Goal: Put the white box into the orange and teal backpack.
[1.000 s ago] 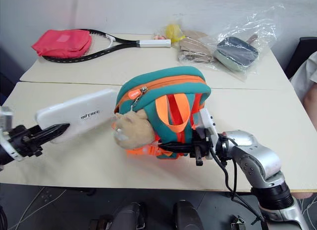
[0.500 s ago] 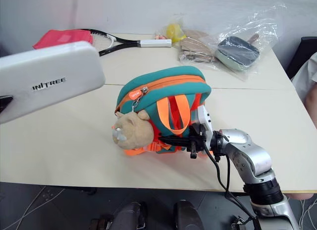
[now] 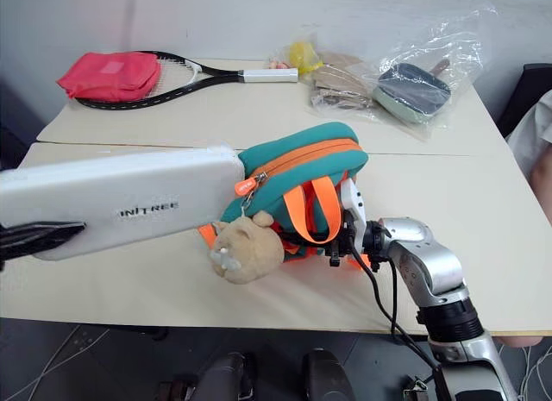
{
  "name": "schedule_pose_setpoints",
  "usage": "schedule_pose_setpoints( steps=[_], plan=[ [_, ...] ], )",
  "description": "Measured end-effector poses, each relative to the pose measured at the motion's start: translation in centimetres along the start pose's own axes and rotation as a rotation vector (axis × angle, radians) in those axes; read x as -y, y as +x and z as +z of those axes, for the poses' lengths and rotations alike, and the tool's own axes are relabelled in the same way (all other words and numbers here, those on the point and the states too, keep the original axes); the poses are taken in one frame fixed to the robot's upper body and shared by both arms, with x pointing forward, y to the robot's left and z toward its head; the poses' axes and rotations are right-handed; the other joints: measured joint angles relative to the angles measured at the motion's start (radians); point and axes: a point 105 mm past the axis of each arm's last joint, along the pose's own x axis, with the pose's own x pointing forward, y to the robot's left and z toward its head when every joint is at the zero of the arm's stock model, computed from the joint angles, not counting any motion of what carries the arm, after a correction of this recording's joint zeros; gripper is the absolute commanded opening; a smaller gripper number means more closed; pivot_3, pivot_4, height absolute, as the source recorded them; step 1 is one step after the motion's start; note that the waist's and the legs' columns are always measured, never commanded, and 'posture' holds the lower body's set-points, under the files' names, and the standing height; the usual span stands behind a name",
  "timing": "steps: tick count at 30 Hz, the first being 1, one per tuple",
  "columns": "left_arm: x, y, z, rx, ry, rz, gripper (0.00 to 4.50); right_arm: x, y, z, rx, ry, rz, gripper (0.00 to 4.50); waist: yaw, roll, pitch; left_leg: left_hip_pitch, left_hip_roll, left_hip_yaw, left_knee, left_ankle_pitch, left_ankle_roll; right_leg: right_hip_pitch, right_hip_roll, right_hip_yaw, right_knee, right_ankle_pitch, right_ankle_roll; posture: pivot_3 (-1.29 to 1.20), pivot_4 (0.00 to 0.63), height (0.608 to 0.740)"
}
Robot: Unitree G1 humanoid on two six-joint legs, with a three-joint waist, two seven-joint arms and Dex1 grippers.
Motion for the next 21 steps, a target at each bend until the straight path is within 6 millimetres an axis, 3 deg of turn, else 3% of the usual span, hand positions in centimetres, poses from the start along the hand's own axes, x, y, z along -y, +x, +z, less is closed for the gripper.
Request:
schedule_pose_setpoints(
  steps=[6,12,15,18,21],
  plan=[
    [-3.1,5.0,-0.5,-0.087,0.279,-0.018,1.32,0.1,0.3,0.2,0.014,-0.006,0.000,0.00,0.018,0.000,0.000,0.000,0.000,0.000,0.000,0.000,0.002,0.000,0.000,0.000,0.000,0.000,0.000,0.00,0.150,0.740],
    [-4.4,11.4,1.4,-0.127,0.351,-0.097,1.32,-0.3,0.5,0.3,0.017,-0.010,0.009,0.00,0.028,0.000,0.000,-0.007,0.000,0.000,0.006,0.002,0.000,-0.003,0.002,0.000,0.005,0.001,0.001,0.00,0.150,0.740],
    [-4.6,15.6,2.9,-0.058,0.316,-0.173,1.32,-0.3,0.5,0.4,0.021,-0.010,0.002,0.00,0.031,0.000,0.000,-0.008,0.000,0.000,0.010,0.002,0.001,-0.003,0.003,0.000,0.005,0.002,0.003,0.00,0.150,0.740],
    [-5.1,18.9,2.7,-0.079,0.339,-0.186,1.32,-0.3,0.6,0.3,0.019,-0.014,-0.005,0.00,0.029,0.000,0.000,-0.009,0.000,0.000,0.014,0.001,0.002,-0.003,0.003,0.000,0.005,0.002,0.003,0.00,0.150,0.740],
    [-5.2,20.0,1.0,-0.117,0.337,-0.200,2.23,-0.3,0.8,0.1,0.014,-0.018,-0.020,0.00,0.019,0.000,0.000,-0.009,0.002,0.001,0.013,0.001,0.001,-0.004,0.005,0.002,0.006,0.002,0.003,0.00,0.150,0.740]
  ],
)
